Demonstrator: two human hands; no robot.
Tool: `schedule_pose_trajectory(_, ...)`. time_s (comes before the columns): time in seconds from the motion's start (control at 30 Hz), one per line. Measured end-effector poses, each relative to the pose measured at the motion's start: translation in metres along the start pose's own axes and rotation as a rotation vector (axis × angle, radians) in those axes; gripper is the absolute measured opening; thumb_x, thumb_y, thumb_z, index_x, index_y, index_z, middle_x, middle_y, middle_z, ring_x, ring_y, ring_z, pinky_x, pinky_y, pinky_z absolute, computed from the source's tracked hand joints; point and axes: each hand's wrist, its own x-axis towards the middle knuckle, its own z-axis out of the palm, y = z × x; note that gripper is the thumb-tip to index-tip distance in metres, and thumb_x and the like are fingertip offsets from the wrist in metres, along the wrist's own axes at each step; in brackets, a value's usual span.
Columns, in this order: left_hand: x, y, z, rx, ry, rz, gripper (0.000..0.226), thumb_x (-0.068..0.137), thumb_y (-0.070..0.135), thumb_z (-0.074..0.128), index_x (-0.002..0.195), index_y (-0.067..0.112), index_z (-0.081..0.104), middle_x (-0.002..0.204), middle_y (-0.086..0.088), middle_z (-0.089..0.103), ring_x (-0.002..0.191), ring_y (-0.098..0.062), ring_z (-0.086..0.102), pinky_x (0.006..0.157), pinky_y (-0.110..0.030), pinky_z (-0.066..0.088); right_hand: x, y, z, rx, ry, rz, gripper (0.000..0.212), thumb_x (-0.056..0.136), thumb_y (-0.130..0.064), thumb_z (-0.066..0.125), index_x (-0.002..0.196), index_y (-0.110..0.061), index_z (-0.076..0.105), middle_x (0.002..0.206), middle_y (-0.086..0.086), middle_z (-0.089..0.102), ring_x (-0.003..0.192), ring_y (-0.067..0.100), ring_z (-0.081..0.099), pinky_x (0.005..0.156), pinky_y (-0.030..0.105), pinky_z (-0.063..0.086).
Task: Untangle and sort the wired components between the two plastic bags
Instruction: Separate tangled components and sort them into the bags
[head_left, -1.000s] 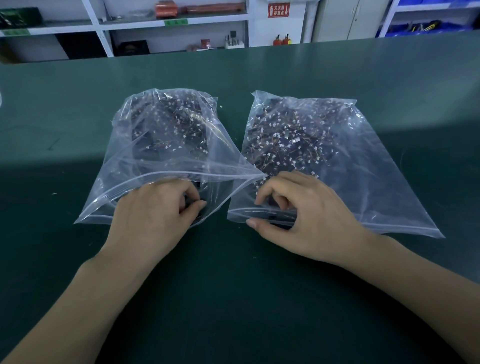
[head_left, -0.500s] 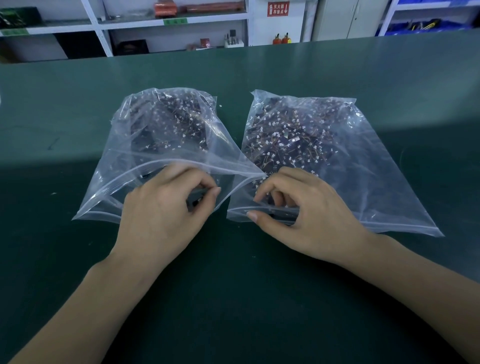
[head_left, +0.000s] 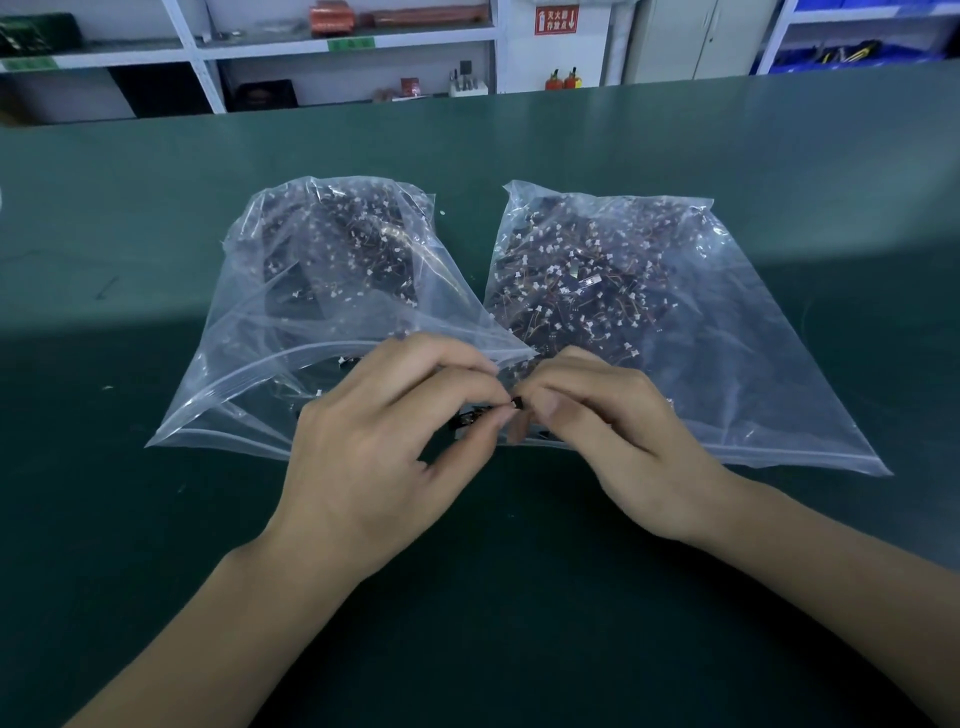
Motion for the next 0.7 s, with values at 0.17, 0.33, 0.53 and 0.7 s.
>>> schedule_pose_trajectory(0.17, 0.0008, 0.0023, -0.0015, -0.066, -0.025, -0.023, 0.014, 0.103, 0.028, 0.073, 0.113, 0.020, 0.078, 0.116, 0.010, 0.069, 0.101, -0.007, 0.066, 0.082, -0.024, 0.053, 0.0015, -0.0028, 0.0025, 0.133, 0.091, 0.088, 0.030, 0.108, -0.029, 0.058, 0.092, -0.013, 0.079, 0.084, -0.003, 0.073, 0.089, 0.028, 0.066, 0.082, 0.051, 0.051)
schedule_pose_trajectory(0.33, -0.0008, 0.0019, -0.0039, -0.073, -0.040, -0.205, 0.013, 0.104, 0.038, 0.065, 0.112, 0.029, 0.070, 0.100, 0.019, 0.064, 0.081, -0.009, 0.060, 0.063, -0.032, 0.051, 0.0043, -0.0049, 0.0009, 0.138, 0.137, 0.116, 0.029, 0.106, -0.026, 0.056, 0.089, -0.015, 0.078, 0.082, -0.006, 0.074, 0.087, 0.032, 0.064, 0.083, 0.050, 0.049)
schedule_pose_trajectory(0.53, -0.0019, 0.0005, -0.0008, -0.071, -0.070, -0.255, 0.021, 0.105, 0.030, 0.062, 0.088, 0.021, 0.066, 0.076, 0.013, 0.054, 0.069, -0.013, 0.052, 0.056, -0.037, 0.043, 0.0030, -0.0052, 0.0017, 0.123, 0.110, 0.123, 0.021, 0.105, -0.022, 0.064, 0.090, -0.015, 0.075, 0.081, -0.003, 0.071, 0.081, 0.023, 0.062, 0.079, 0.042, 0.050)
schedule_pose_trajectory(0.7, -0.0021, 0.0026, 0.0007, -0.155, -0.127, -0.272, 0.019, 0.106, 0.035, 0.058, 0.091, 0.024, 0.063, 0.079, 0.011, 0.058, 0.070, -0.013, 0.055, 0.058, -0.032, 0.044, 0.0023, -0.0043, 0.0020, 0.110, 0.111, 0.103, 0.013, 0.099, -0.024, 0.070, 0.091, -0.014, 0.075, 0.081, -0.002, 0.070, 0.081, 0.021, 0.064, 0.077, 0.040, 0.051)
